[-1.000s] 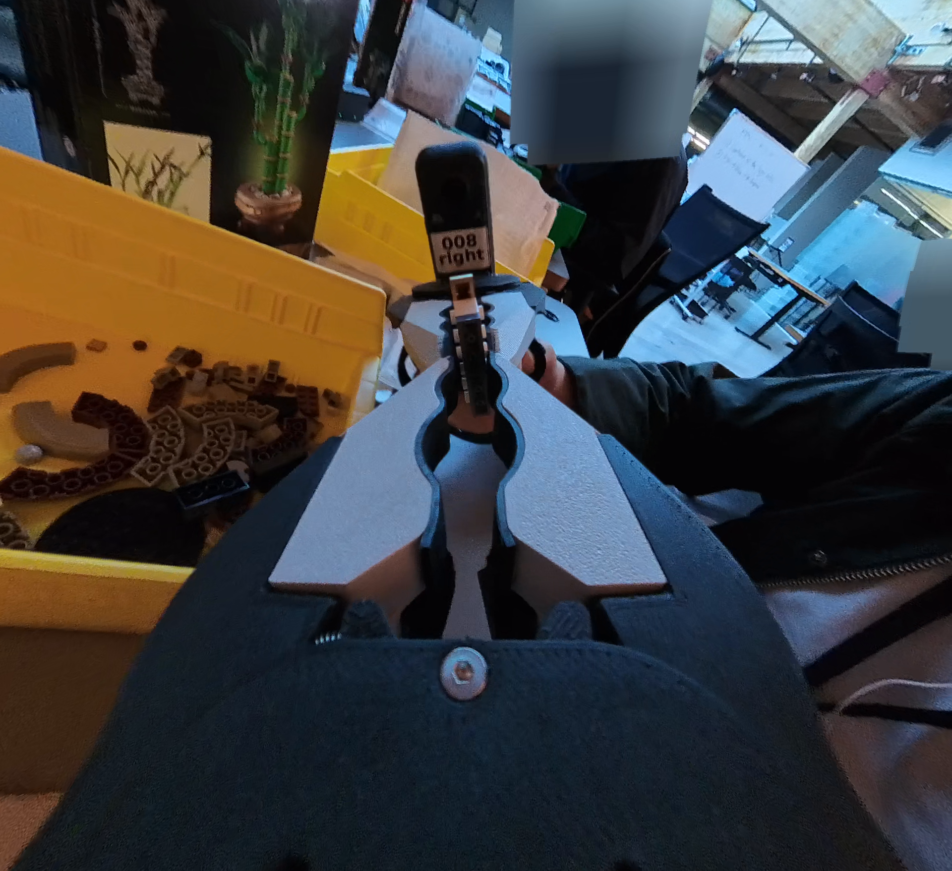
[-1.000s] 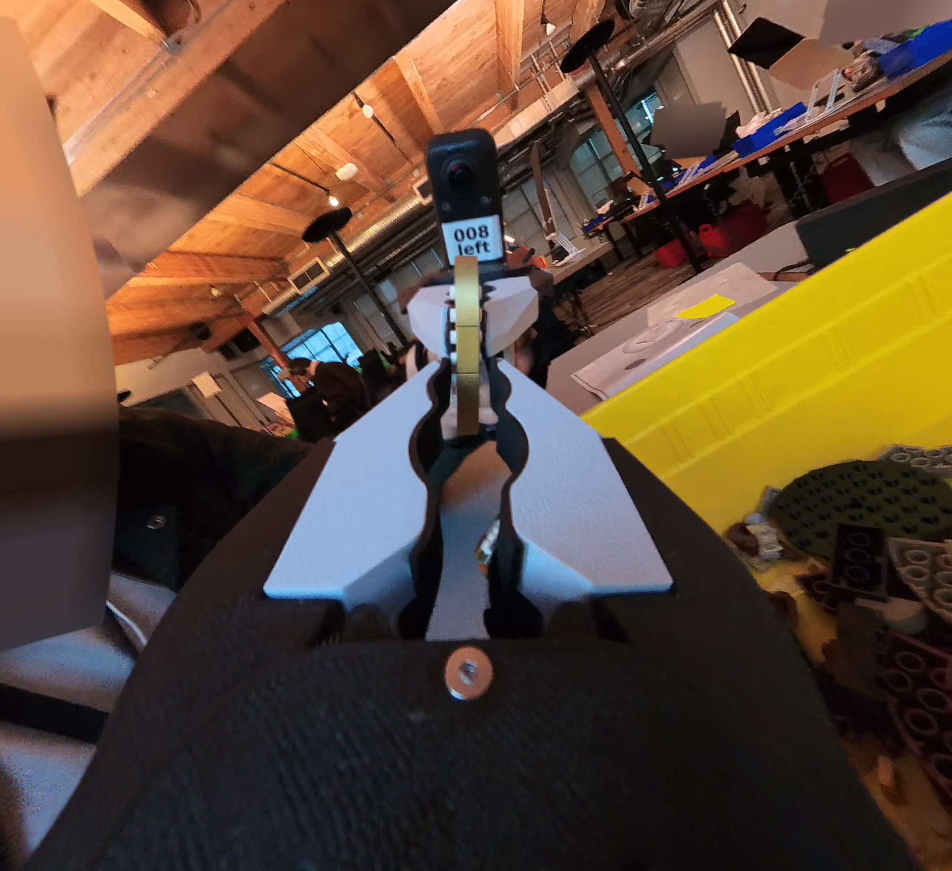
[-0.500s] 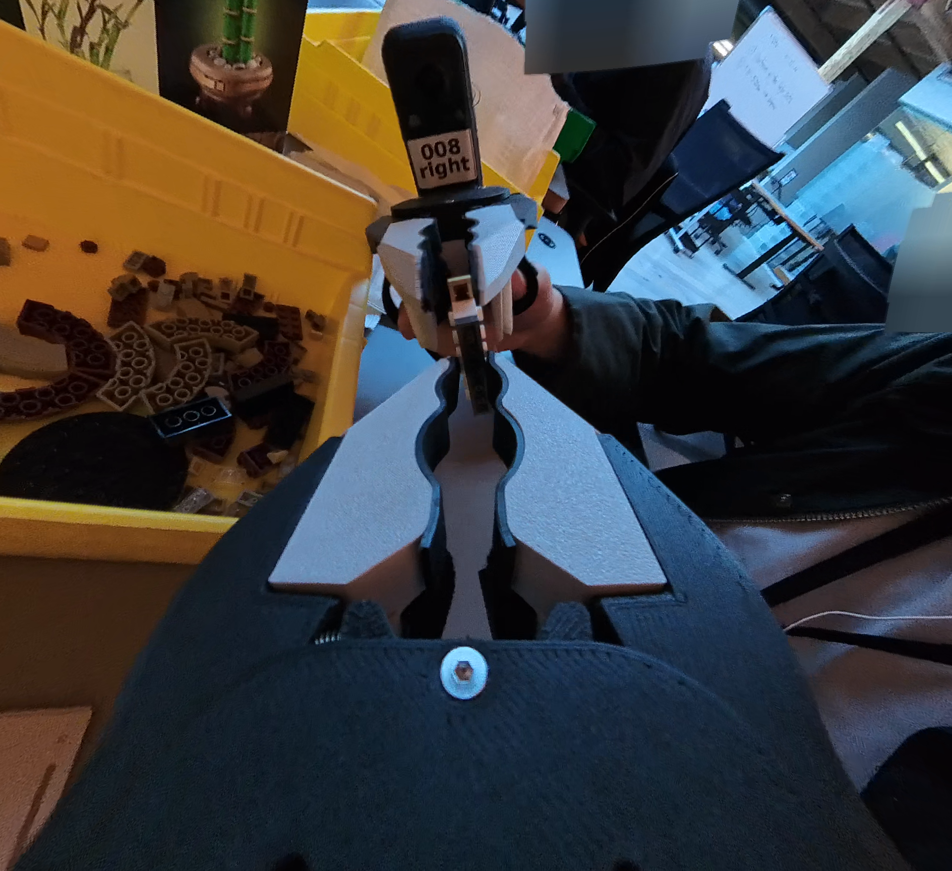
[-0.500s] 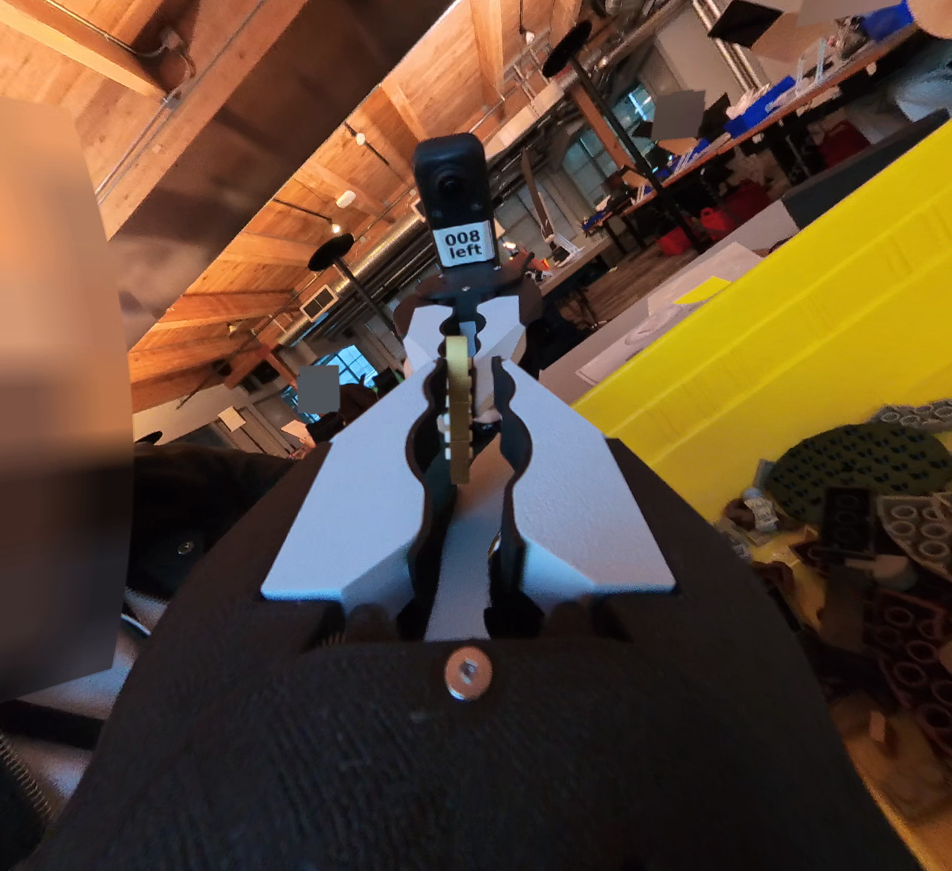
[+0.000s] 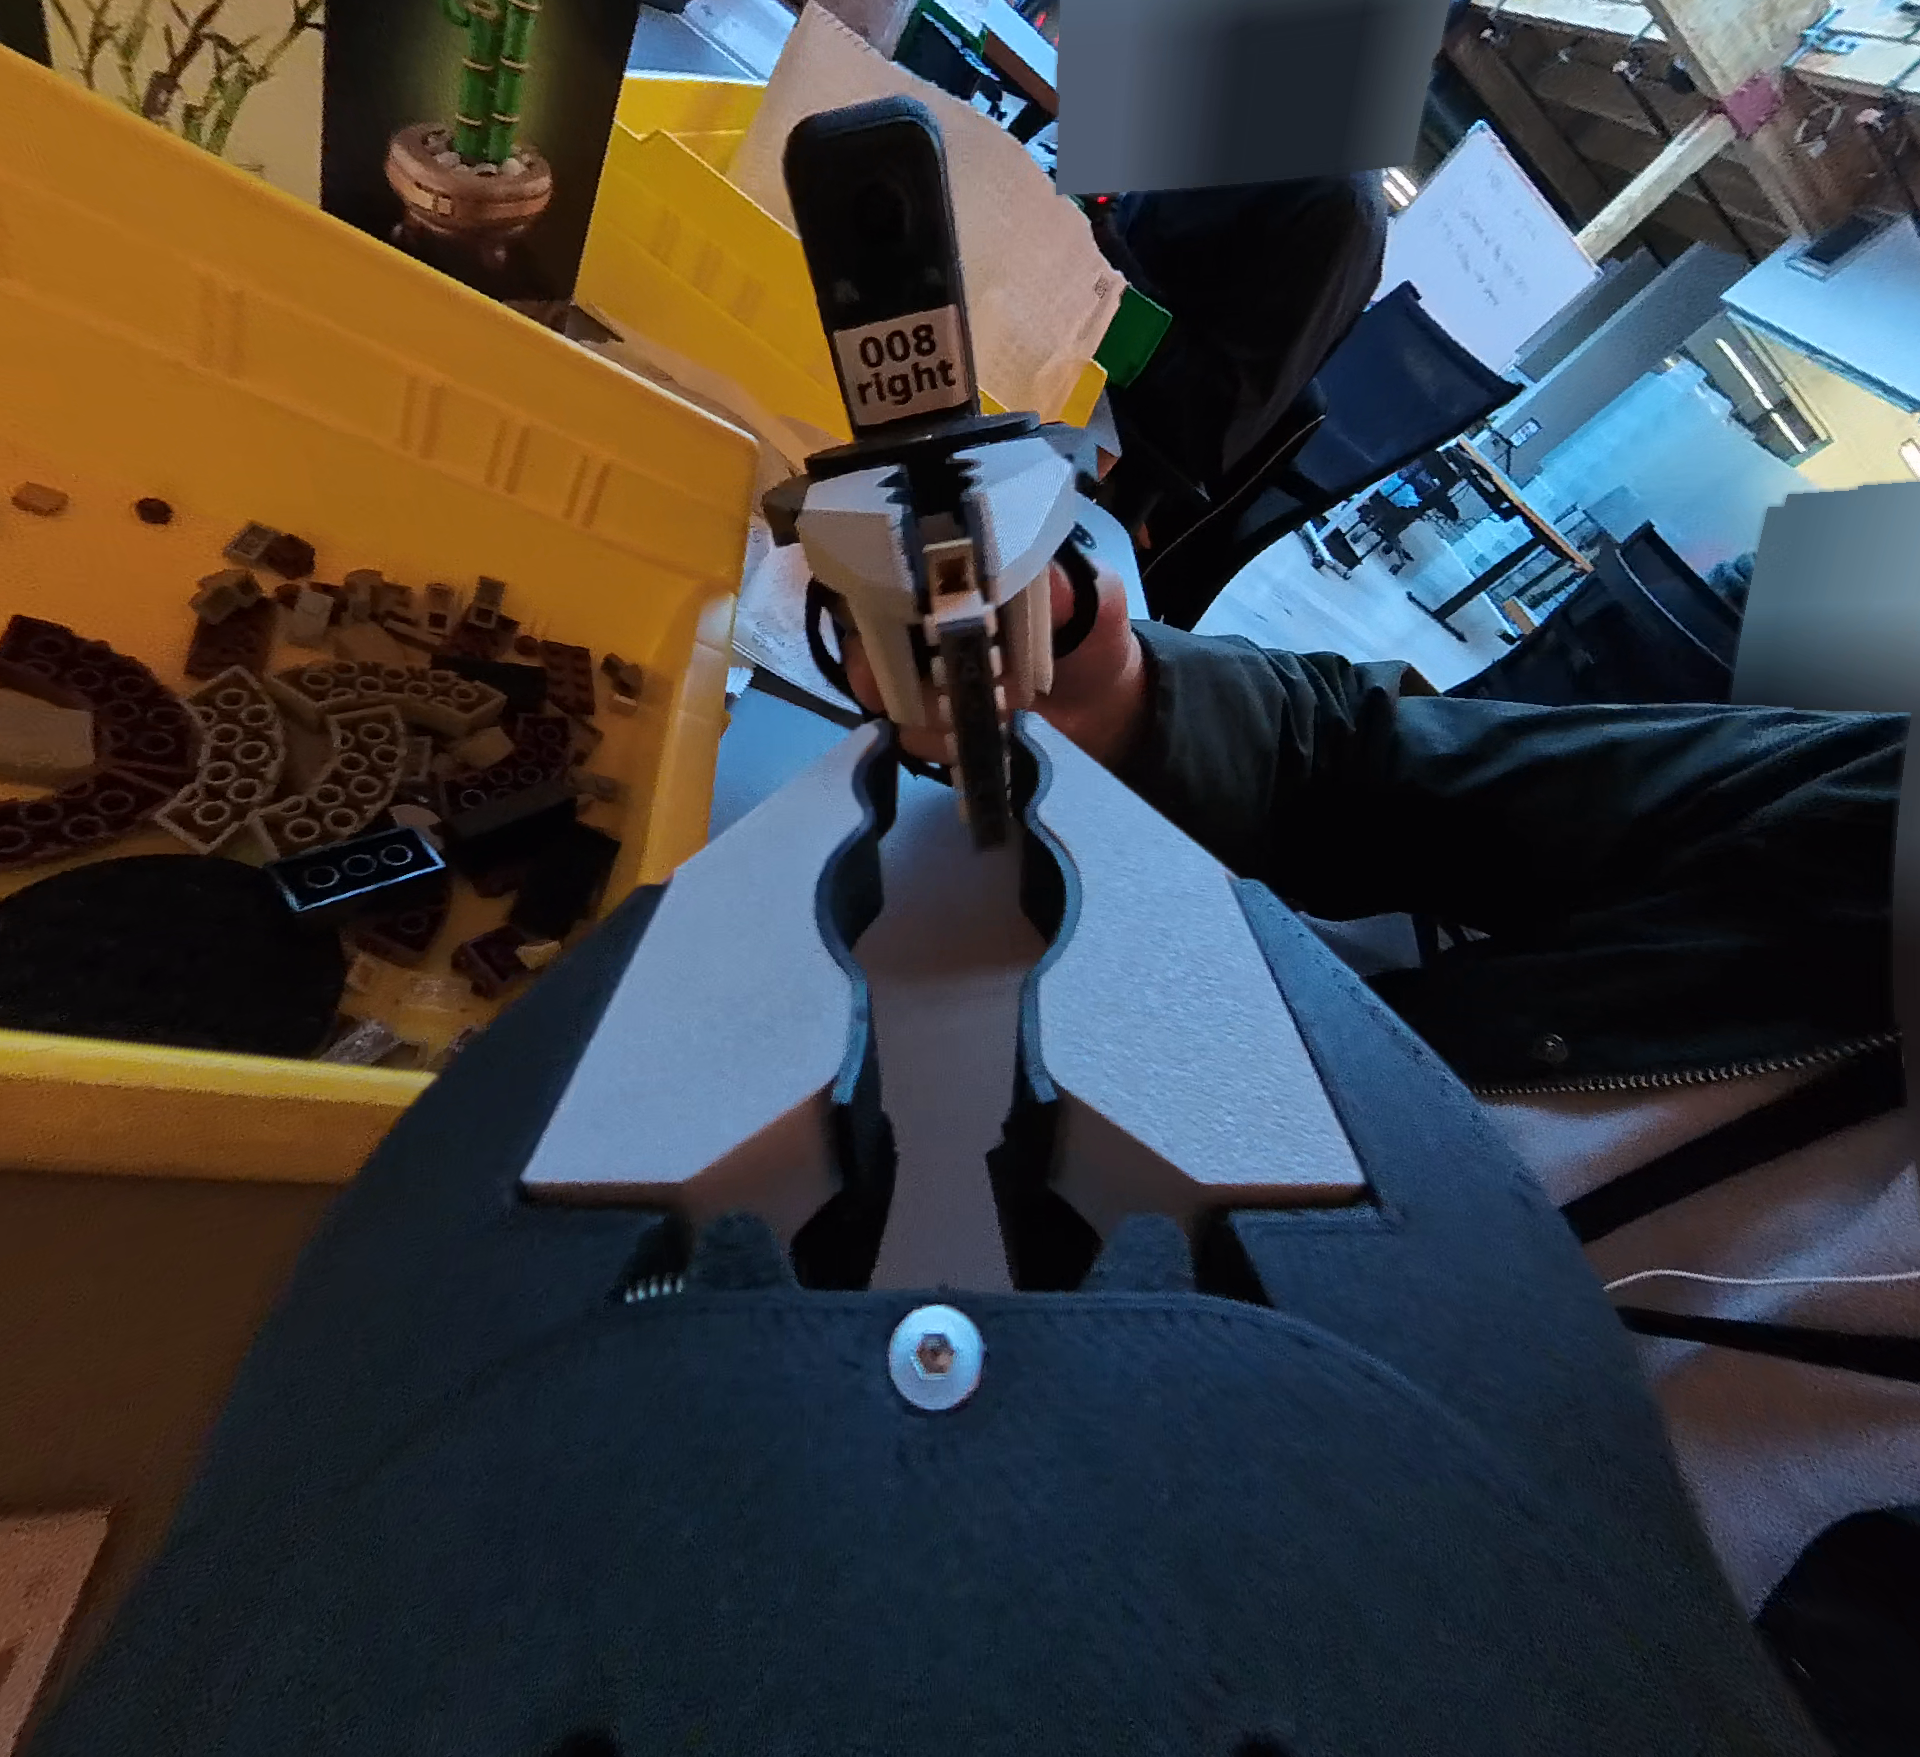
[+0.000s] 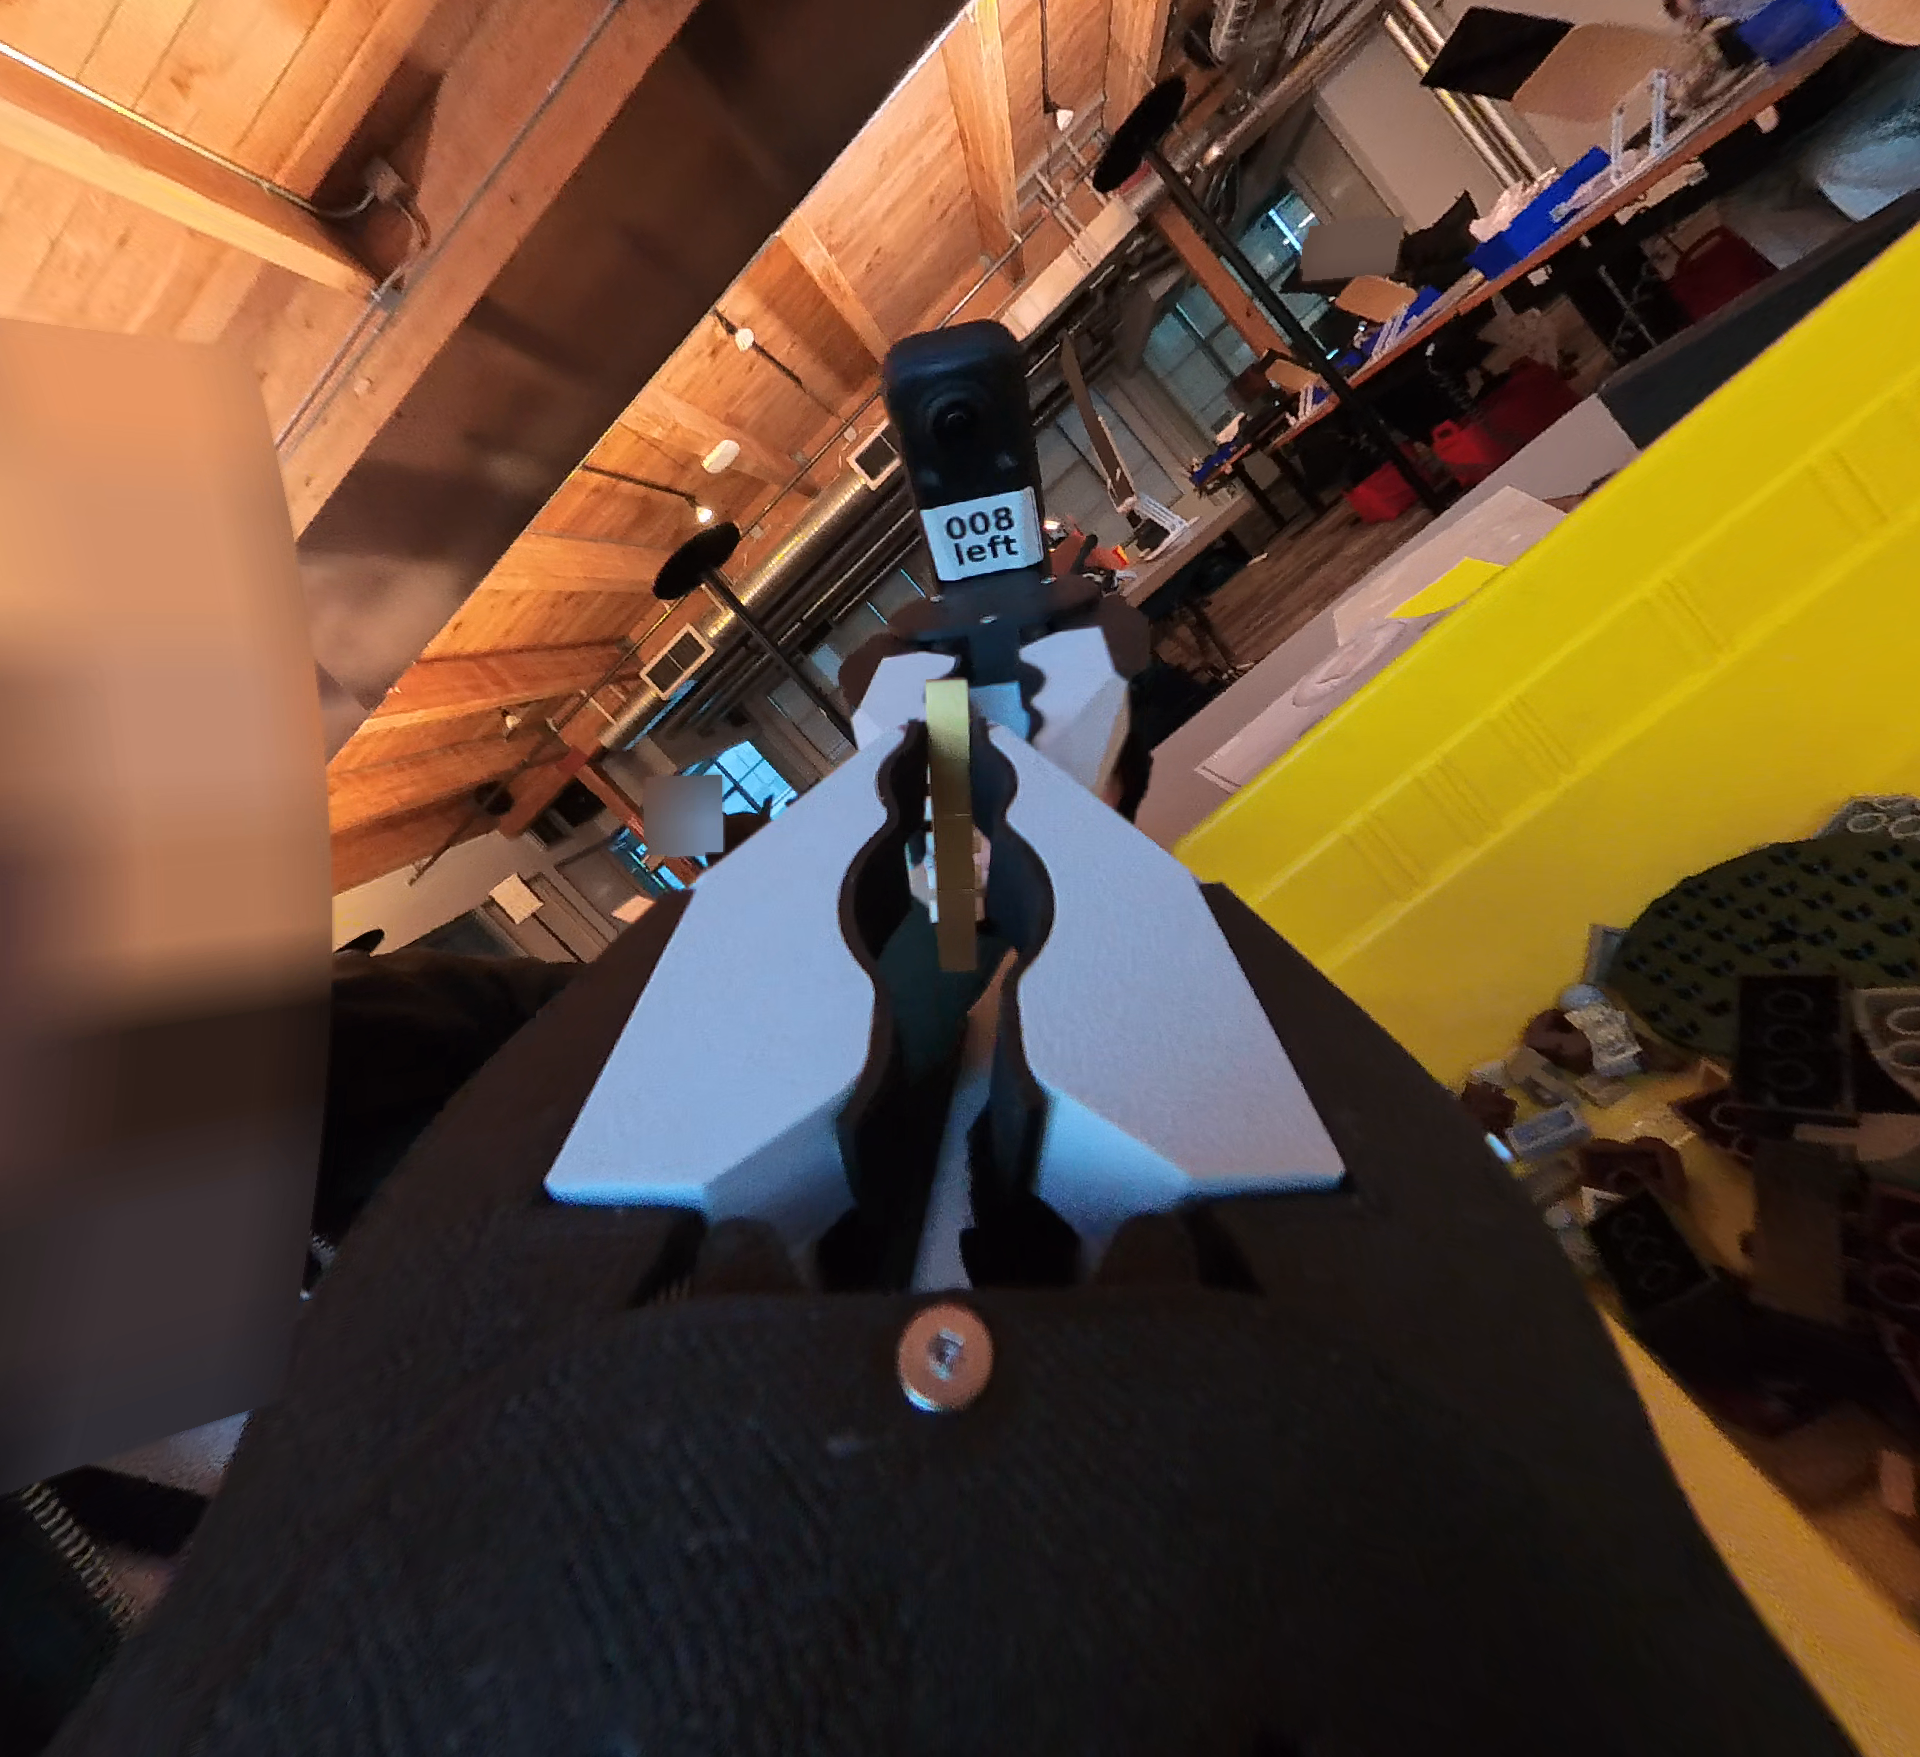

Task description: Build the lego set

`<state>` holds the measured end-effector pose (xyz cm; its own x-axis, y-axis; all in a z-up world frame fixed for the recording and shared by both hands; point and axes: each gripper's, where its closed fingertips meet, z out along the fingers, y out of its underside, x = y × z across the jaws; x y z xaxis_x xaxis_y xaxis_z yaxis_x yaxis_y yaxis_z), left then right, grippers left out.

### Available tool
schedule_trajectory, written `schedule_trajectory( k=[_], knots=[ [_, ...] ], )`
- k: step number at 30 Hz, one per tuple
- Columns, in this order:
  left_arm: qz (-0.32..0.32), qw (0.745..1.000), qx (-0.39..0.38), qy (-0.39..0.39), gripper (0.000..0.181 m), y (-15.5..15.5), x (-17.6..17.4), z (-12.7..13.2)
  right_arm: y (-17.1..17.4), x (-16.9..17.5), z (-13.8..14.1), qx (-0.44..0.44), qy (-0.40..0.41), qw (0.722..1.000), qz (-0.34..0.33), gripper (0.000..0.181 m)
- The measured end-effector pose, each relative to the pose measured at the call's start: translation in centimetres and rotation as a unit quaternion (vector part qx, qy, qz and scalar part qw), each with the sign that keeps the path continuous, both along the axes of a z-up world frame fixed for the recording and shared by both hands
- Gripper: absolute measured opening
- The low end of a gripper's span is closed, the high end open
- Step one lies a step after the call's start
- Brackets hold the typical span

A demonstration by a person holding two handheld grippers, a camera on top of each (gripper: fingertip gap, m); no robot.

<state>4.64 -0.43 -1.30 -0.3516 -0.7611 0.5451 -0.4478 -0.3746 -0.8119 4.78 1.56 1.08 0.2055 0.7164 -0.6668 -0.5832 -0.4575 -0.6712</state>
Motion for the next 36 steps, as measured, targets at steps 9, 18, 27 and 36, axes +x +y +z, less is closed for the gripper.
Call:
schedule_trajectory(
  k=[9,18,27,36],
  knots=[
    [-0.006,1.000,-0.017,0.004,0.010,-0.4,0.2,-0.2,0.2,-0.5,-0.6,0.012,-0.028,1.000,-0.007,0.005],
    [-0.003,1.000,-0.004,0.023,0.010,-0.2,0.1,-0.8,0.2,-0.9,-1.2,-0.004,-0.041,0.999,0.006,0.005],
    [-0.067,0.995,-0.073,-0.013,0.009,-2.0,-0.8,1.3,-1.3,-1.6,0.5,-0.002,0.027,0.996,0.080,0.005],
    [-0.046,0.997,-0.053,-0.027,0.009,-0.8,-0.9,1.5,-0.4,2.2,0.8,0.011,0.034,0.999,0.022,0.005]
  ],
)
